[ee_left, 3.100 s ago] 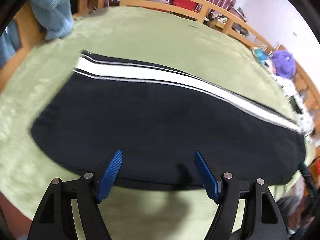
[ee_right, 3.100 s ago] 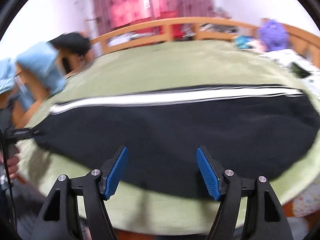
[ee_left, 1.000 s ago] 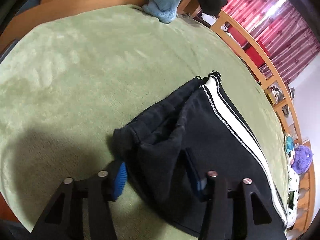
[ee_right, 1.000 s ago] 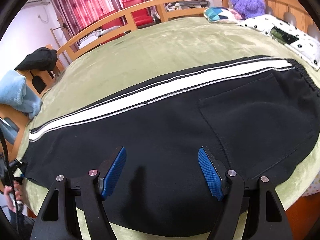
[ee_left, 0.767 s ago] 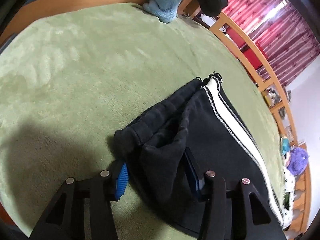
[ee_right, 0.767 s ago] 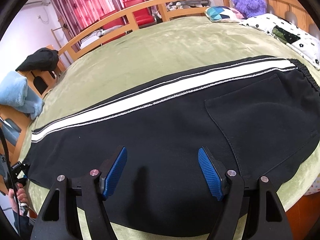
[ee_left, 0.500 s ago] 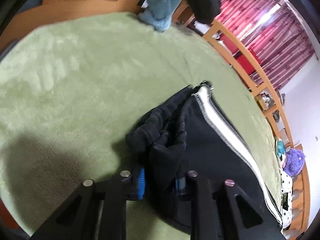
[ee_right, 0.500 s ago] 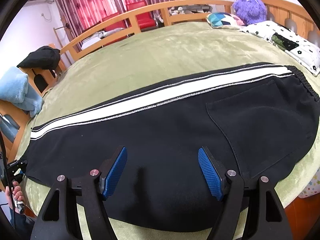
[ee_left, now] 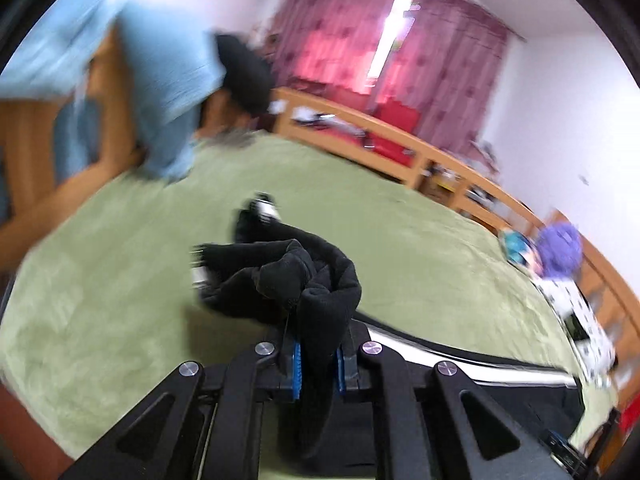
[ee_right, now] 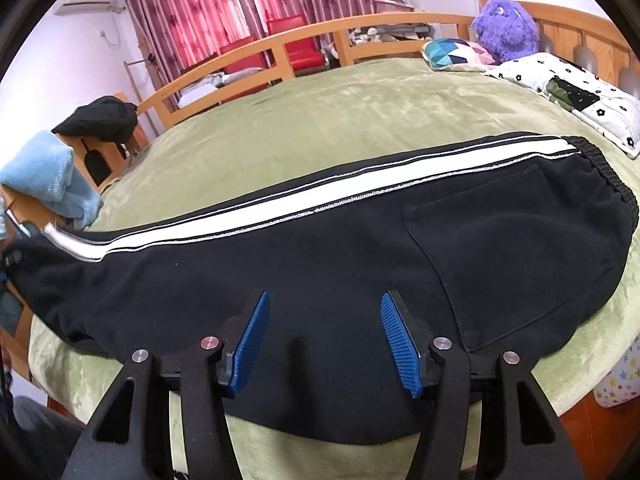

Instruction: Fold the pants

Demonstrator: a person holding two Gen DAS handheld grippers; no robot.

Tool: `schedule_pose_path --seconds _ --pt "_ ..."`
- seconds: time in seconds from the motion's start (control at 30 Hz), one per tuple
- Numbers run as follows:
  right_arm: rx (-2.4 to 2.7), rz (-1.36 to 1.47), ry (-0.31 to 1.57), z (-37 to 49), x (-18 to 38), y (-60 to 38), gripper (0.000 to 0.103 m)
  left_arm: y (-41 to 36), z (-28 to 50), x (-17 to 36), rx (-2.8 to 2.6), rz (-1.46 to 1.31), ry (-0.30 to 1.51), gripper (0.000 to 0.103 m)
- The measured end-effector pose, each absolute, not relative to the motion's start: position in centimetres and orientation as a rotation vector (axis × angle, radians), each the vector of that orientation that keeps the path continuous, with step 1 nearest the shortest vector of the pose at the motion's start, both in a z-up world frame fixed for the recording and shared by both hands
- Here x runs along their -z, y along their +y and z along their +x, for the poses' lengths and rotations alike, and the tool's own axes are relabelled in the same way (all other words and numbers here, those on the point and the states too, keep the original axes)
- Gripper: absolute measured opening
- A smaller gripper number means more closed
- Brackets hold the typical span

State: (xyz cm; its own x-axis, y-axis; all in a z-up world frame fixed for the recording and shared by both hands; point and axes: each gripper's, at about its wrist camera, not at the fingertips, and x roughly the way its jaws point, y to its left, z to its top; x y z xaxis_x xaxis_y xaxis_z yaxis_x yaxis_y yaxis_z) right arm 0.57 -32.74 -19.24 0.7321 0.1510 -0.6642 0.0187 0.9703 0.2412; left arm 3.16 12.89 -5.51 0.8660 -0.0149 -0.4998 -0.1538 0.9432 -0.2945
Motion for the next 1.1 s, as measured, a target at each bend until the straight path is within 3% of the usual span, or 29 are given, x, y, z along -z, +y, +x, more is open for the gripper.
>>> schedule_pose_path --seconds 0.3,0.5,0.6,0.77,0.93,1.1 --pt "-0.05 0.267 0.681 -4.3 17.7 -38.2 0.058 -8.9 6.5 2.7 0.164 -0.034 0.553 0.011" --pt "0.052 0.258 0.648 -8.1 16.4 -43.2 0.061 -20.7 8.9 8.4 0.385 -0.076 0.746 0.012" --pt "0.087 0.305 0.67 -8.8 16.8 -45.3 0.062 -24.1 10.3 13.6 0.428 -0.05 0.95 0.019" --pt "0.072 0.348 0.699 -8.3 18.0 -45.9 0.062 -21.7 9.4 15.4 0.479 -0.124 1.045 0.027" --pt "-0.014 0.364 0.725 -5.9 18.7 -43.4 0.065 -13.7 6.9 11.6 0.486 -0.207 0.917 0.065" --pt "-0.129 0.373 0.742 -1.5 19.2 -39.4 0.071 -5.2 5.8 9.7 0.281 -0.198 0.826 0.07"
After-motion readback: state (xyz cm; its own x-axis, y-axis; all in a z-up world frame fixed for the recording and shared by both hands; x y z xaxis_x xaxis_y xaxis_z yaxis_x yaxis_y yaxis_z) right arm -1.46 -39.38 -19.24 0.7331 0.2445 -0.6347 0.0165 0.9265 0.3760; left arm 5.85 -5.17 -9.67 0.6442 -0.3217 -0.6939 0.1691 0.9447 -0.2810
